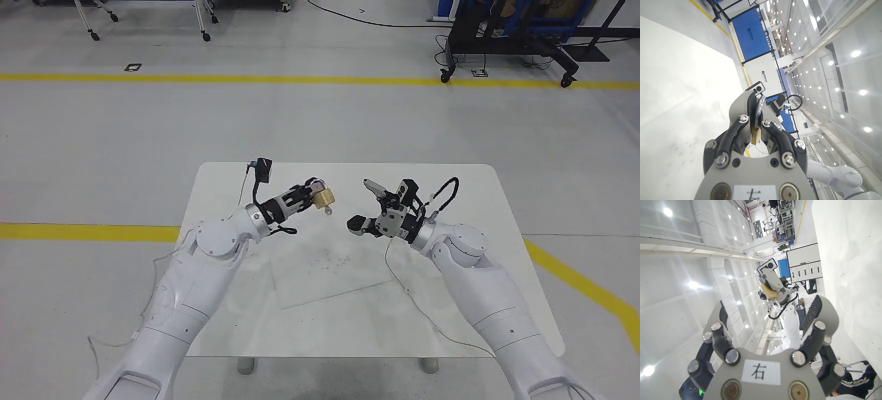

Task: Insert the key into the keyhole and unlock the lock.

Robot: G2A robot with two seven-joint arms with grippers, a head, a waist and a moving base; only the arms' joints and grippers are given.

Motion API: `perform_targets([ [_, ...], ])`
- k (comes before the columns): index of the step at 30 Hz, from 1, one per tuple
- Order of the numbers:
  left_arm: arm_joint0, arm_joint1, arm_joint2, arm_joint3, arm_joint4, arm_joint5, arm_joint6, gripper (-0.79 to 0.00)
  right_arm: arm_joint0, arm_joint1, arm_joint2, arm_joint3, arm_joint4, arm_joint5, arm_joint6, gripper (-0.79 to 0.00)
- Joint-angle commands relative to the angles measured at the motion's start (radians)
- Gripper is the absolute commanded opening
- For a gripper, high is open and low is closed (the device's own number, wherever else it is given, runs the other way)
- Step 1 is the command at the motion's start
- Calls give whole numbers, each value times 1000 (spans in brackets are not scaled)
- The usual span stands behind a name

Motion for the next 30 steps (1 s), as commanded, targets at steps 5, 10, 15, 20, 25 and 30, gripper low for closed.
perform_targets([
  [5, -15, -13, 10, 28, -48, -31, 56, -785, -53, 1, 47, -20, 143, -18, 82, 0],
  [10, -25, -23, 25, 48, -31, -89, 112, -785, -46, -5, 33, -1, 223, 38, 159, -9],
  [15, -28, -28, 45, 48, 77, -167, 182, -785, 1, -26, -29, 56, 304, 114, 211, -431],
  [20, -17, -30, 41, 41, 119, -224, 233, -785, 39, -45, -76, 113, 349, 151, 188, -440],
  [25, -6, -30, 36, 29, 154, -246, 259, -785, 58, -55, -96, 148, 375, 181, 199, -514],
  [30, -3, -32, 35, 25, 154, -248, 255, -785, 63, -63, -95, 170, 405, 171, 192, -502],
])
